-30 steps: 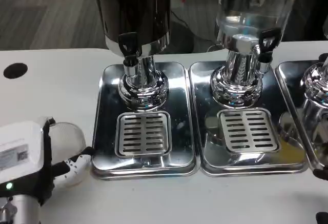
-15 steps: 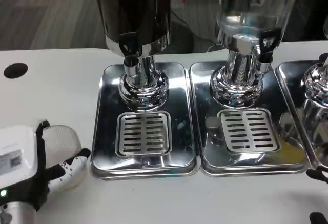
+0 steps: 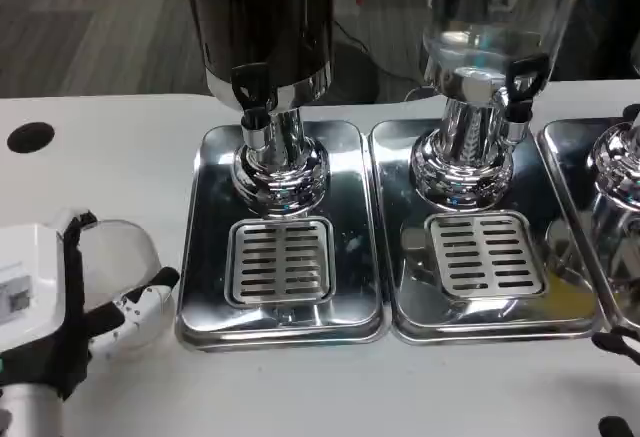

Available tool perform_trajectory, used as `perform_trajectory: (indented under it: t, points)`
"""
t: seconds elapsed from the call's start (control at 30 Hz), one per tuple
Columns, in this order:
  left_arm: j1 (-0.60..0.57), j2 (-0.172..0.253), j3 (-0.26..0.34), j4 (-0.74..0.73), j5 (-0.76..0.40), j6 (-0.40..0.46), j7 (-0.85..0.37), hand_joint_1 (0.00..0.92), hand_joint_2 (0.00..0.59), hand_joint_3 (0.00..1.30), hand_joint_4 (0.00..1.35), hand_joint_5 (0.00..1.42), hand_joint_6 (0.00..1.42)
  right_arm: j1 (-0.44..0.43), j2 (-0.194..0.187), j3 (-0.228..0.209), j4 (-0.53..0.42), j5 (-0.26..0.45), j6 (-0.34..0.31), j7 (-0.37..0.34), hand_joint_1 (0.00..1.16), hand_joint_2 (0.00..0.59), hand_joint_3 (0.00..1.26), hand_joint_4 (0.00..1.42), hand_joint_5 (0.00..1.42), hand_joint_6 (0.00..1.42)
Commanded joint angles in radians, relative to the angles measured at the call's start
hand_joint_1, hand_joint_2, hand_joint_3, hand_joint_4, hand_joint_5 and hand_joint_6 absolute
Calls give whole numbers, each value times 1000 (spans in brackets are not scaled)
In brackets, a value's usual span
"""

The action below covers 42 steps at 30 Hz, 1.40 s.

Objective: Grasp the cup under the faucet to collect the drink, then remove the cup.

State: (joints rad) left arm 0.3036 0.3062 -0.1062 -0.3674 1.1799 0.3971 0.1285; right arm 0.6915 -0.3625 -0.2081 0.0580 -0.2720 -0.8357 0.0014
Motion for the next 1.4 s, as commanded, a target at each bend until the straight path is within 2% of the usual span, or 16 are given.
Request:
perform_trajectory:
  t: [0.03, 0.3, 0.8, 1.4]
  points:
    - [-53, -2, -11, -30, 15, -4, -30, 302, 163, 408, 473, 719, 935, 6, 0, 1, 13, 19, -24, 4, 518, 406, 209, 109, 107, 44]
    - [-156, -29, -65, -5, 54, 18, -81, 305, 166, 409, 477, 720, 938, 20, -12, -10, 31, 31, -58, 7, 518, 406, 209, 109, 107, 45]
    - [-346, -117, -205, 155, 133, 77, -117, 316, 165, 410, 478, 720, 930, 10, -49, -21, 106, 100, -110, 44, 517, 406, 209, 114, 107, 60]
    - [-427, -164, -270, 297, 132, 126, -88, 322, 165, 410, 478, 720, 927, -11, -79, -36, 163, 173, -139, 101, 517, 406, 209, 117, 118, 76]
